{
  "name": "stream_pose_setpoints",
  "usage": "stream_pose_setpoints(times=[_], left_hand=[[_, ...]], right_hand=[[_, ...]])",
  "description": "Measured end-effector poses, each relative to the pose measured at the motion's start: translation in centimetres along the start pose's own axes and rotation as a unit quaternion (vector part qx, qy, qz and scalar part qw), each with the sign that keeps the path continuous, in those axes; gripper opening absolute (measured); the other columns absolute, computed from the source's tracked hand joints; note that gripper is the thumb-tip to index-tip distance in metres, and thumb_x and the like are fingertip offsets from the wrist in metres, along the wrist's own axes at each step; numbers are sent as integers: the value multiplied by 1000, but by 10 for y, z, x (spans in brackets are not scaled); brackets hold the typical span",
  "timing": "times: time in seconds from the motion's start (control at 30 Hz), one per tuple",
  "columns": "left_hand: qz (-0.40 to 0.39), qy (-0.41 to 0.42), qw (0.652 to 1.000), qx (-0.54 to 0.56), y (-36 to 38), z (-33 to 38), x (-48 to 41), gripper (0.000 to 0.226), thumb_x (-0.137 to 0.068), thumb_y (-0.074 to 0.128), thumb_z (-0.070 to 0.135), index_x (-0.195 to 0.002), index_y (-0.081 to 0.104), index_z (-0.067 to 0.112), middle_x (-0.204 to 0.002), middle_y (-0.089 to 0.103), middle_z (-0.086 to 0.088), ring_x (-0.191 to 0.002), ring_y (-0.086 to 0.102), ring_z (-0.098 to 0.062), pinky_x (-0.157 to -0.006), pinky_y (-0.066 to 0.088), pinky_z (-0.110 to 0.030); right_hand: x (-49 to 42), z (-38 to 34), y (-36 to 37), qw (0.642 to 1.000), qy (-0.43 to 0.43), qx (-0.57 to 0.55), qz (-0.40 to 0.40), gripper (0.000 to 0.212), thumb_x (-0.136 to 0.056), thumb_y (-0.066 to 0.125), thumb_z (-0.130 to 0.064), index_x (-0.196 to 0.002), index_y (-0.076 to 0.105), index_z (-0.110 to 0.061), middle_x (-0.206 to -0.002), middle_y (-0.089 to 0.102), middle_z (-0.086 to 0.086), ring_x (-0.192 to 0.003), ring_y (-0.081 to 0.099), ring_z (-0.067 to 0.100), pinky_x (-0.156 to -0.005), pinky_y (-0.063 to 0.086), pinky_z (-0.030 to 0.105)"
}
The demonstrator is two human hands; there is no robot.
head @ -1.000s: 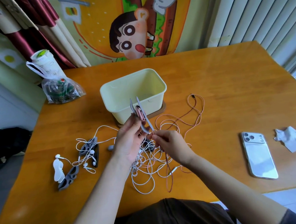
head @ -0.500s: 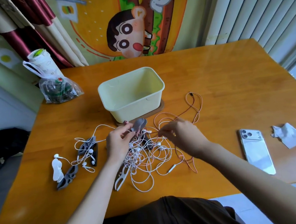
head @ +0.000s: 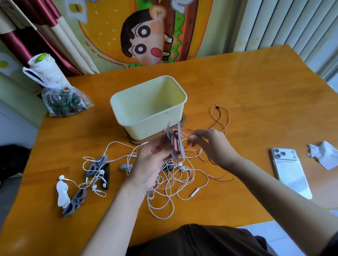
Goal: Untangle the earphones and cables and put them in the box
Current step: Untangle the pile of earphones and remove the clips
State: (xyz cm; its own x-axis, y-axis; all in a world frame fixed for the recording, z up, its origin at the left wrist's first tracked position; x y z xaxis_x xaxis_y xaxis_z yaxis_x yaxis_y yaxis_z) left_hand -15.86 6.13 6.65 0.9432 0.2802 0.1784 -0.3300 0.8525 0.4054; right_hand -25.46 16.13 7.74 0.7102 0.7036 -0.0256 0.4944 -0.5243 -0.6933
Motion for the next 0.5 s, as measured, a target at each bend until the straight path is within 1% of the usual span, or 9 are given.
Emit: stream_pose_setpoints(times=[0.03,0.1,0.17,0.23,0.3,0.37,0.4,0.47,0.5], left_hand=[[12,5,1000,28,0,1,-2,32,-74,56,7,-85,79,27,-91,75,3,-85,68,-10,-75,56,-25],[37,18,996,73,-2,5,-6,32,-76,54,9,-86,78,28,-95,74,5,-90,69,-10,-75,56,-25],[63,29,991,113,-7,7,-9,30,-78,54,11,-88,78,26,-98,74,3,-92,69,-12,-75,57,-27],[107,29,984,142,-18,3,-11,27,-81,54,9,-95,75,20,-101,72,0,-93,69,-15,-74,58,-28],[154,24,977,143,-29,-3,-12,25,-89,51,5,-103,67,17,-104,70,0,-96,67,-17,-76,58,-31],[196,25,975,99,-40,-7,-10,22,-92,53,5,-104,66,18,-105,70,1,-100,65,-19,-80,56,-33],[218,31,974,51,-46,-7,-8,21,-90,57,7,-103,68,20,-104,71,1,-102,64,-20,-82,54,-34],[251,71,959,-108,-56,1,-6,20,-86,66,11,-100,72,25,-101,72,2,-103,64,-19,-85,51,-28],[248,106,942,-199,-55,8,-5,21,-85,68,10,-100,72,24,-101,72,1,-101,65,-17,-84,50,-22]], right_hand=[[3,-2,7,1000,3,-7,-10,22,-95,51,-28,-78,64,-23,-74,63,-10,-68,57,1,-63,41,10],[9,-5,22,999,4,-13,-31,26,-98,46,-26,-80,64,-20,-75,62,-10,-68,57,4,-63,41,13],[15,-9,34,999,0,-12,-45,28,-100,42,-24,-86,65,-16,-76,63,-9,-67,56,2,-61,40,13],[19,-14,42,998,-6,-5,-54,29,-101,40,-22,-89,65,-14,-77,65,-7,-69,59,6,-63,42,17],[24,-22,48,998,-21,1,-67,28,-101,39,-20,-92,65,-12,-76,65,-6,-73,62,12,-68,46,23],[27,-29,50,997,-37,7,-74,27,-101,40,-19,-94,65,-10,-77,65,-6,-75,62,13,-68,45,21],[28,-33,49,996,-45,15,-74,27,-100,41,-19,-95,65,-9,-78,66,-5,-75,61,12,-67,42,18],[28,-39,47,995,-58,31,-78,27,-100,42,-20,-96,66,-9,-81,68,-2,-76,59,12,-65,38,14],[29,-40,47,993,-62,39,-91,27,-100,42,-20,-97,66,-10,-82,68,-2,-77,59,12,-65,39,15]])
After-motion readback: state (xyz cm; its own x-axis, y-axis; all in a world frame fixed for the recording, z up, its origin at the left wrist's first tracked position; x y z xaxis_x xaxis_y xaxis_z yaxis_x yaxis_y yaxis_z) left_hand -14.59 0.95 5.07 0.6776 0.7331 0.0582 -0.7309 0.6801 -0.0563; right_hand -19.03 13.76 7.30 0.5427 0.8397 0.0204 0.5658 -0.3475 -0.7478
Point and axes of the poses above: each hand's wrist, its own x-axis away from the middle knuckle, its own y-axis out of the palm, z = x × y, the point moved 9 cm from there along -x, towards the middle knuckle
